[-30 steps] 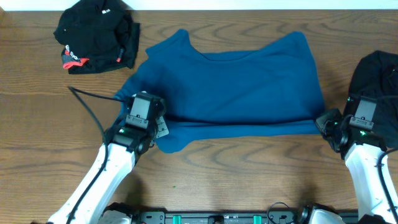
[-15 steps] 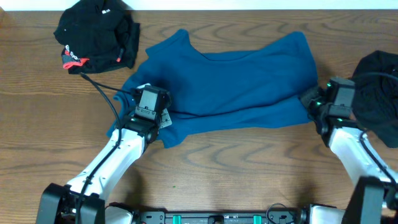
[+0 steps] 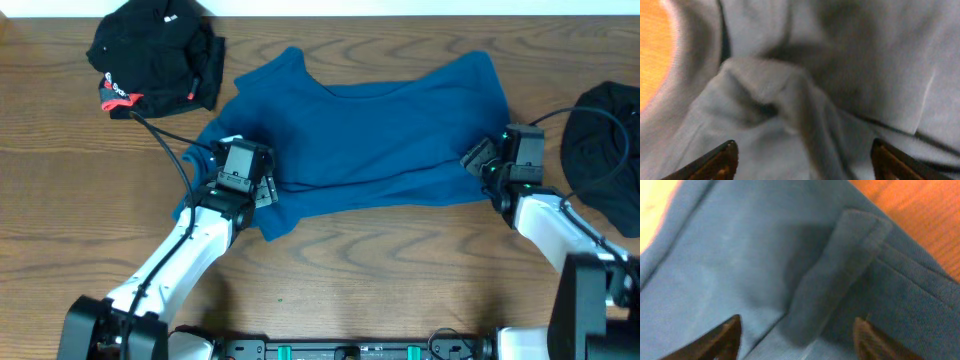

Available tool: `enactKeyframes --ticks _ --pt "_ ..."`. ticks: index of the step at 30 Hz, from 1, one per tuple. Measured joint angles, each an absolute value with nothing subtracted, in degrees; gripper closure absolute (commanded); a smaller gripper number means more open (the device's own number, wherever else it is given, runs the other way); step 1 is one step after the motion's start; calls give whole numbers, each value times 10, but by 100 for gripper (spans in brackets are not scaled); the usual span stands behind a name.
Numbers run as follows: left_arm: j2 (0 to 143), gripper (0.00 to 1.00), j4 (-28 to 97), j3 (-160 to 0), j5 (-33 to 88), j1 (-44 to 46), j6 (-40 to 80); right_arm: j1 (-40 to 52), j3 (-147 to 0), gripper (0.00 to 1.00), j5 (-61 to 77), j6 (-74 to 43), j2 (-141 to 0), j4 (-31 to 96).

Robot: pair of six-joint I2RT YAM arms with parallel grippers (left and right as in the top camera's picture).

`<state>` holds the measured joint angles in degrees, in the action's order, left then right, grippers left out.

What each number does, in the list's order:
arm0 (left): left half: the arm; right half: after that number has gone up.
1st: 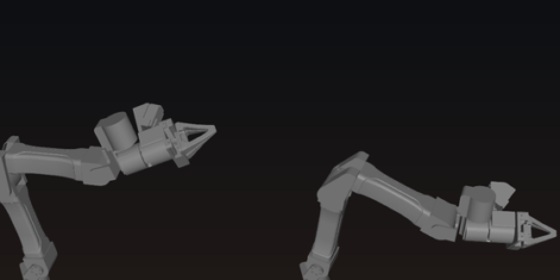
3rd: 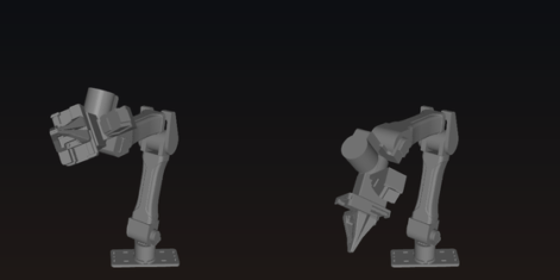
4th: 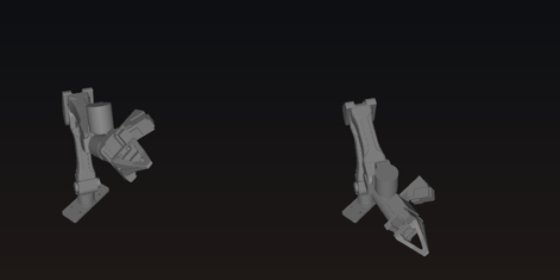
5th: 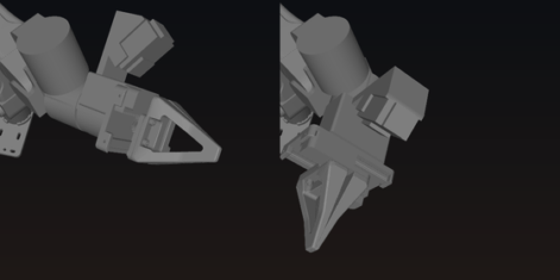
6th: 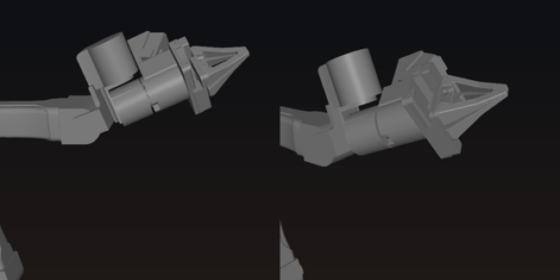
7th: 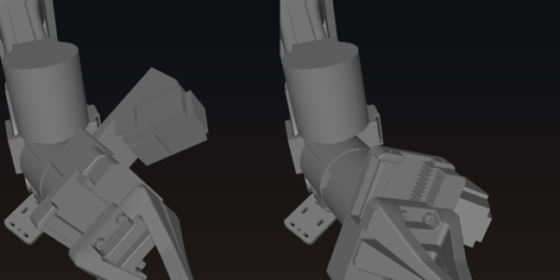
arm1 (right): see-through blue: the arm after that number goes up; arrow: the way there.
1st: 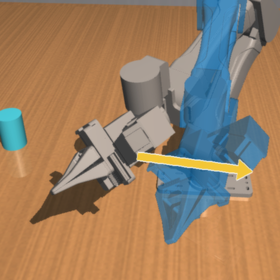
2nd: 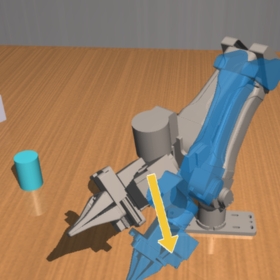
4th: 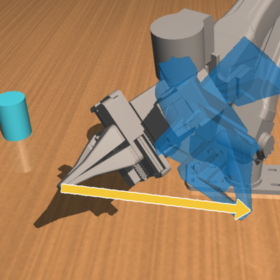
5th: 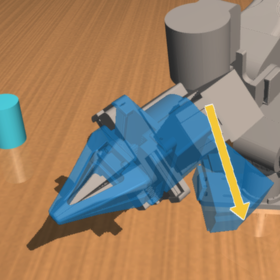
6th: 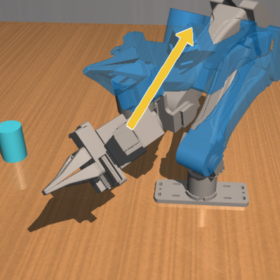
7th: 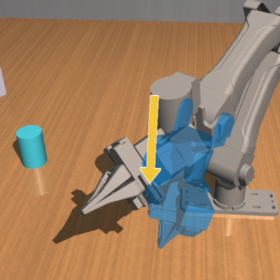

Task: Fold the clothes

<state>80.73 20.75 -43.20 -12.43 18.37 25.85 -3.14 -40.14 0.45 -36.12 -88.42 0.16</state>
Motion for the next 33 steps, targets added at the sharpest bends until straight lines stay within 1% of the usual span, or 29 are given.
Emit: enactKeyframes --ticks 3,7,12,16,19,22,26,33 --pt "759 0 240 -432 -125 184 253 -25 -407 22 57 -319 -825 3" --pt "670 2 262 -432 -133 184 255 23 -422 22 141 -272 -755 2" --pt "554 2 293 -433 -185 173 279 158 -431 22 179 -204 -733 19" --pt "461 2 353 -436 -246 141 310 277 -431 21 129 -171 -748 28" --pt "408 2 402 -437 -275 110 332 324 -441 21 103 -159 -765 33" --pt "378 2 449 -440 -290 84 354 350 -465 21 87 -152 -791 32" --pt "377 2 515 -441 -294 57 396 375 -506 21 81 -135 -842 37" --pt "380 2 538 -441 -296 18 454 452 -612 21 49 -63 -955 128"
